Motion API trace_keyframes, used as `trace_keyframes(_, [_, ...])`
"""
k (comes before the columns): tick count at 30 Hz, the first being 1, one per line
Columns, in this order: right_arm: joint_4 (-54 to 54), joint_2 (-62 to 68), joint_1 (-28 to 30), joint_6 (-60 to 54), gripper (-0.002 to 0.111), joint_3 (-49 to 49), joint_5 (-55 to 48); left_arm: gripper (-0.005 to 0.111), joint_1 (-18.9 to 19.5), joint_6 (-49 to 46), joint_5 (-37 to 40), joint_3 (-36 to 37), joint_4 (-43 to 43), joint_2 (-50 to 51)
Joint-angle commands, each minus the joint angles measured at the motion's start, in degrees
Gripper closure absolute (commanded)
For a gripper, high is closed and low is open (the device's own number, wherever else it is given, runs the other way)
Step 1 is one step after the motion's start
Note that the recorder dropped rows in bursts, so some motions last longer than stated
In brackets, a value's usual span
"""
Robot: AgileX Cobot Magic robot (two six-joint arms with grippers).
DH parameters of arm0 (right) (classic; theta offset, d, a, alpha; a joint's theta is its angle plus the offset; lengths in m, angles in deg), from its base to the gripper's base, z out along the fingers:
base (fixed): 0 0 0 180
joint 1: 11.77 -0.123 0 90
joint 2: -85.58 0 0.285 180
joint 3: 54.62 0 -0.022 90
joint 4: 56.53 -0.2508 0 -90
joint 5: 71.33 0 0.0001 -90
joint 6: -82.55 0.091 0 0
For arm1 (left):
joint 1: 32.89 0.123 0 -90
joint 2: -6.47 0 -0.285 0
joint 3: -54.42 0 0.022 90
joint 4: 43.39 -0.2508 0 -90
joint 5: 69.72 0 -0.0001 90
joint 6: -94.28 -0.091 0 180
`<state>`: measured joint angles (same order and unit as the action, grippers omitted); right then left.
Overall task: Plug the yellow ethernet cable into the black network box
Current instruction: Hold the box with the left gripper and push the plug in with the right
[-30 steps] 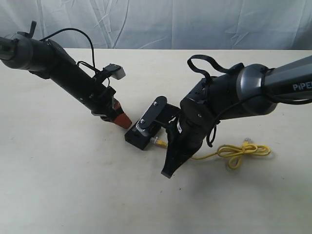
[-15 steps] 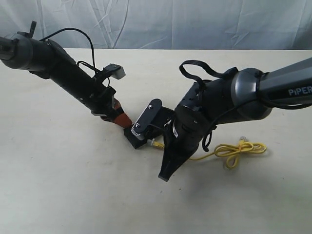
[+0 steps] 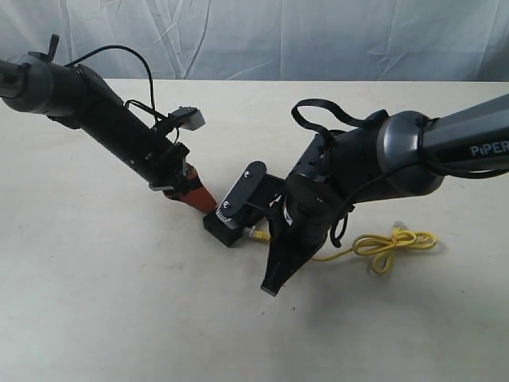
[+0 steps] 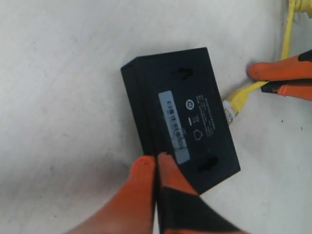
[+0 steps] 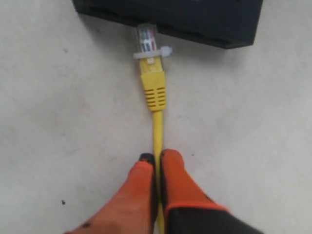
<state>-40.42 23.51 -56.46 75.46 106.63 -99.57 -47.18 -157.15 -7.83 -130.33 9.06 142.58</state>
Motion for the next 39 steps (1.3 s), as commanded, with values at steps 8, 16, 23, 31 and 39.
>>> trace_keyframes(8, [0.53, -0.26, 0.04, -4.87, 0.109, 0.15, 1.80, 0.107, -0.22, 0.82, 0.00, -0.17, 0.90, 0.32])
trace_keyframes(16, [0.40, -0.26, 0.04, -4.65, 0.109, 0.15, 1.72, 0.107, -0.22, 0.94, 0.03, -0.17, 0.90, 0.32])
trace_keyframes(23, [0.26, -0.26, 0.04, -1.72, 0.109, 0.15, -1.30, 0.107, -0.22, 0.92, 0.19, -0.17, 0.90, 0.32])
trace_keyframes(31, [0.26, -0.15, 0.04, -1.73, 0.109, 0.15, 0.64, 0.107, -0.22, 0.92, 0.93, -0.17, 0.90, 0.32])
trace_keyframes(39, [0.26, 1.24, 0.04, -0.32, 0.109, 0.15, 0.75, 0.107, -0.22, 0.92, 1.25, -0.17, 1.00, 0.32])
